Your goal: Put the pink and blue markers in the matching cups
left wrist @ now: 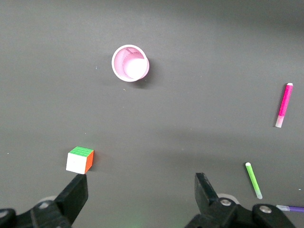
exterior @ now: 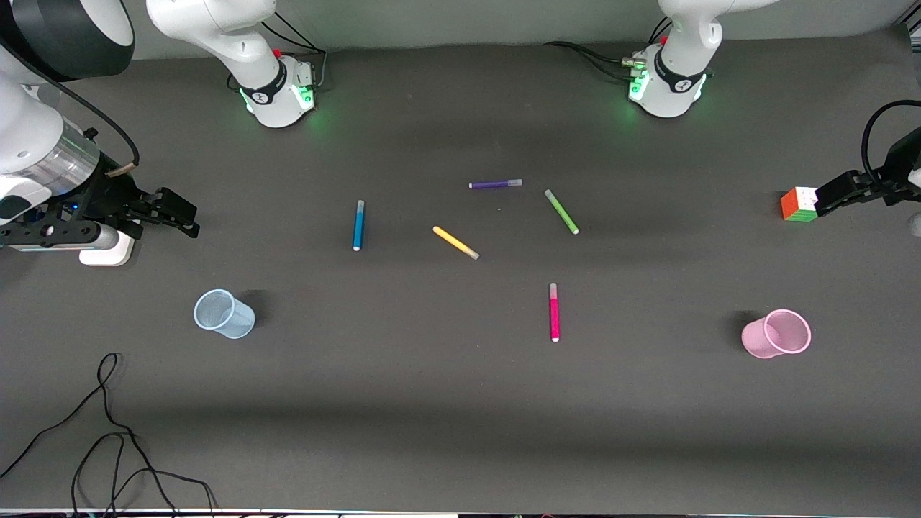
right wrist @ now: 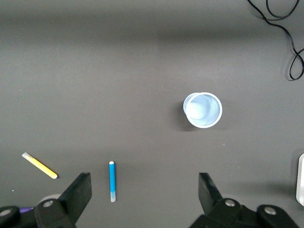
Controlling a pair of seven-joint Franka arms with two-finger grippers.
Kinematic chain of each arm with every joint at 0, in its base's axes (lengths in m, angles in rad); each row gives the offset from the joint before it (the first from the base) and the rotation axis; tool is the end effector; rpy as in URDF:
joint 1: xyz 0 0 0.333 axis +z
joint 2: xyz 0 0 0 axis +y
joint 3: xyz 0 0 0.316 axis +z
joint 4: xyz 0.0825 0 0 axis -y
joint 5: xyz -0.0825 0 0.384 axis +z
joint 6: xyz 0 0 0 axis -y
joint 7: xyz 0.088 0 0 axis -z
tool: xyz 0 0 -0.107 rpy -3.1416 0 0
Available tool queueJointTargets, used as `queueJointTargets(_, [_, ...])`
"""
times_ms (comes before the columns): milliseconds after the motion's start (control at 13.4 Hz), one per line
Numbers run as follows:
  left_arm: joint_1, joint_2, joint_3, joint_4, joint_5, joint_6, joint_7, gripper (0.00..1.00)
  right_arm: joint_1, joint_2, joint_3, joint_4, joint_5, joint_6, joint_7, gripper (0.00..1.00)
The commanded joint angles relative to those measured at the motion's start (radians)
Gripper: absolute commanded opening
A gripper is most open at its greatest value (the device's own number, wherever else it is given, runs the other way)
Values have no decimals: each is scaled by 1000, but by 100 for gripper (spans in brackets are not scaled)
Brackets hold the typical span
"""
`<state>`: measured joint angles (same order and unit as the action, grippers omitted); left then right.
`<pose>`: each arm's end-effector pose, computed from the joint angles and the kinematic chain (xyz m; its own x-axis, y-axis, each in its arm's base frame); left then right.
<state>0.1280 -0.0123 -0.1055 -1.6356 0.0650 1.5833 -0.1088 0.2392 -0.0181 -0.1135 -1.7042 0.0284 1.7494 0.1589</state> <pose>0.5498 0.0189 0.6020 0.9910 0.1299 -0.0327 0.1274 -0.9894 -0.0701 0.5576 0.0725 0.5870 0.9976 -0.0385 0.0575 -0.0362 -0.9985 -0.0398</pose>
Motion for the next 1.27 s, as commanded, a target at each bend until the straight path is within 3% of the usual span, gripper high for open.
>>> queueJointTargets(0, [-11,-34,4,-30,15,11,-12,100,-9,1,8,11,-21,1,-21,100])
queueJointTargets(524, [-19,-8,4,-29,15,1,-12,100,-3,0,12,8,-19,-28,-5,100])
queueJointTargets(1197, [-122,175,-6,-9,-26,-20,-9,100,0,35,11,-15,-13,-94,77,100])
